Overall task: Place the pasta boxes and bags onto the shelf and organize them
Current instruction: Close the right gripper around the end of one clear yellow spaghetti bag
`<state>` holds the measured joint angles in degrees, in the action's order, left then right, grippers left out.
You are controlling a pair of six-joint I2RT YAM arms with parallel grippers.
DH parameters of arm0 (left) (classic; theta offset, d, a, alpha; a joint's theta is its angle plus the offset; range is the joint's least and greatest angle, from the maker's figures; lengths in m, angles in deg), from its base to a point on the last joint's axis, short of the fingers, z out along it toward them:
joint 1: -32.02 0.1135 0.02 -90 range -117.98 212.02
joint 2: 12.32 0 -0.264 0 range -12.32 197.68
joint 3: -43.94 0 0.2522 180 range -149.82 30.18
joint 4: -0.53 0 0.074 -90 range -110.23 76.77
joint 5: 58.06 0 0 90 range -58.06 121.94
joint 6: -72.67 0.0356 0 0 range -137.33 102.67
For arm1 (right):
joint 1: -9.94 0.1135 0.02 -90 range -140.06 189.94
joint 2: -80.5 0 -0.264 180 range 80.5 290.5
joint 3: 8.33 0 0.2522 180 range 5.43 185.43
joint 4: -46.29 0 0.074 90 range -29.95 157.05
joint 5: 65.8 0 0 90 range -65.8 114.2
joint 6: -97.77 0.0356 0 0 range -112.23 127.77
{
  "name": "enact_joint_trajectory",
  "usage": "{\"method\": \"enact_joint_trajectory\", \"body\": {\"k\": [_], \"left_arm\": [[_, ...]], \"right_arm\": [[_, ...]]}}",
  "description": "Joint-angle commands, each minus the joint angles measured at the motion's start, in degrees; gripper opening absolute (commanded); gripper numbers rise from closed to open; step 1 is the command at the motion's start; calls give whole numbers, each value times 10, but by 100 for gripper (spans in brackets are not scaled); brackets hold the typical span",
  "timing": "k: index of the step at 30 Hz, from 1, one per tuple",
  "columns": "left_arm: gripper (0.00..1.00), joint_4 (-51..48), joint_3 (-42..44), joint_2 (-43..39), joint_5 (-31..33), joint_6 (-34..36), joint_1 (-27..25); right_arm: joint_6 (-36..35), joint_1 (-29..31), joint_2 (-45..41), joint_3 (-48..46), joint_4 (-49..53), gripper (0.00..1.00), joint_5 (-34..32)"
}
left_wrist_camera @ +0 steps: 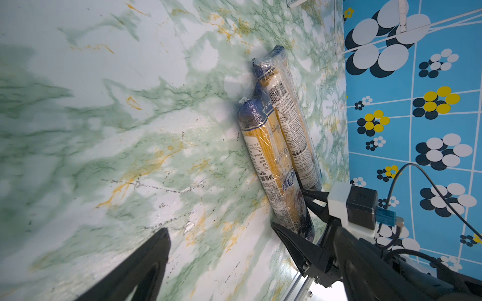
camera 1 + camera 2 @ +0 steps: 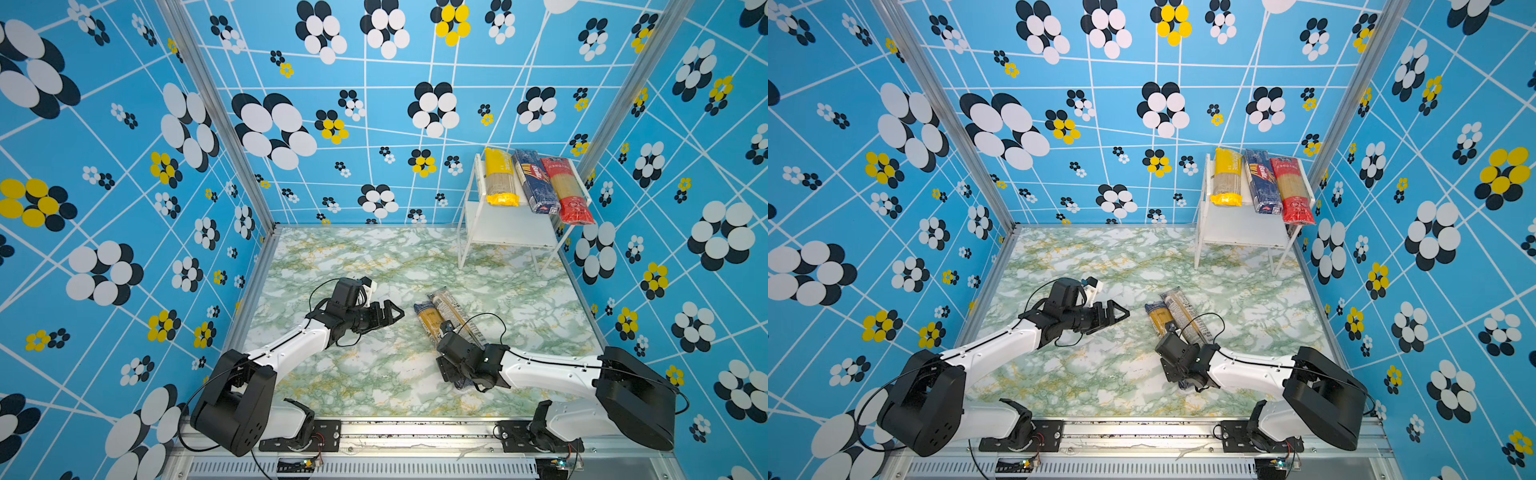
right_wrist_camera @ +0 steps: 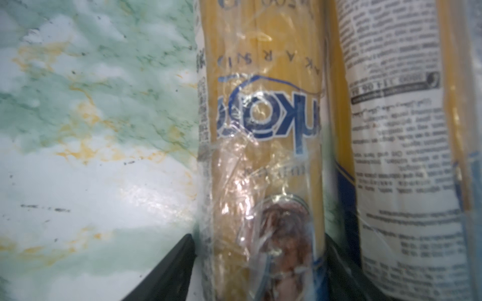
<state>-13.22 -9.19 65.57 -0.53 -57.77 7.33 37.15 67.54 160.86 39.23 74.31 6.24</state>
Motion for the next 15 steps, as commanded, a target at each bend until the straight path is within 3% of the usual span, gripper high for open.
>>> {"method": "enact_joint_trajectory", "body": {"k": [1, 9, 15], "left_arm": [[99, 9, 8, -12, 6, 6, -3], [99, -1, 7, -19, 11, 11, 0], [99, 1, 8, -16, 11, 9, 0]], "right_arm": [[5, 7, 30, 11, 2, 65, -6], [15, 7, 30, 13, -4, 48, -12], [27, 7, -9, -7, -21, 46, -9]]}}
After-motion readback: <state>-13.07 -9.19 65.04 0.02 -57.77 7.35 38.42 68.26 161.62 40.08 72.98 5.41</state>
